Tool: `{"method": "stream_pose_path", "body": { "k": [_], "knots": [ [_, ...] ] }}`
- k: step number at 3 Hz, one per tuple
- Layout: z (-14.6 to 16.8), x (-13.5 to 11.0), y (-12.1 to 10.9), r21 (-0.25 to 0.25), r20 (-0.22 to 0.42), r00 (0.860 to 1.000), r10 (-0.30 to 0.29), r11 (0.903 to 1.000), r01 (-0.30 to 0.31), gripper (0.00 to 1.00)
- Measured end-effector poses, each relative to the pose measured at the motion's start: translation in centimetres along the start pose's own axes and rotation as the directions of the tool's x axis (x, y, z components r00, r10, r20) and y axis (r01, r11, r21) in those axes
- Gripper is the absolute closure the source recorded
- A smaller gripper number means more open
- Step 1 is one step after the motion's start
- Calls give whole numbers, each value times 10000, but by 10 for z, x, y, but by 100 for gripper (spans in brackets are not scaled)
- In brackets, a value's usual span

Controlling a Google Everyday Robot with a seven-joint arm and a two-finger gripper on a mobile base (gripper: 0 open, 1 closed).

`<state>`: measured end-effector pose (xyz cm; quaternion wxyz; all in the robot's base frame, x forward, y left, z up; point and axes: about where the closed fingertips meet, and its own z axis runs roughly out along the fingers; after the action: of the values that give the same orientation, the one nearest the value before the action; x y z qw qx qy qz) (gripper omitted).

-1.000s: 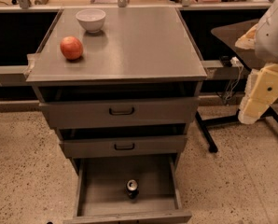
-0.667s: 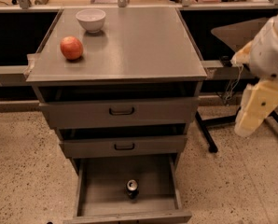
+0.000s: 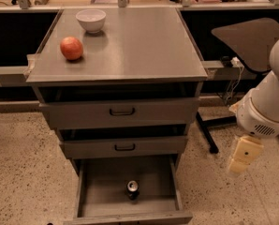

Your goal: Pick pepsi can from bottom drawer and place on counter

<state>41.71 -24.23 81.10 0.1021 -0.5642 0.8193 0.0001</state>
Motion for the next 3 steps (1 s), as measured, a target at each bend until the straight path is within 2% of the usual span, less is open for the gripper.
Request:
{"method": "stream_pose_path", "body": {
  "k": [1, 2, 3],
  "knots": [
    [1, -1, -1, -1, 6, 10000, -31, 10000, 31, 0],
    [49, -21, 0, 296, 348, 9984, -441, 9986, 431, 0],
    [152, -48, 29, -326, 284, 9951, -950, 9949, 959, 0]
  ]
}}
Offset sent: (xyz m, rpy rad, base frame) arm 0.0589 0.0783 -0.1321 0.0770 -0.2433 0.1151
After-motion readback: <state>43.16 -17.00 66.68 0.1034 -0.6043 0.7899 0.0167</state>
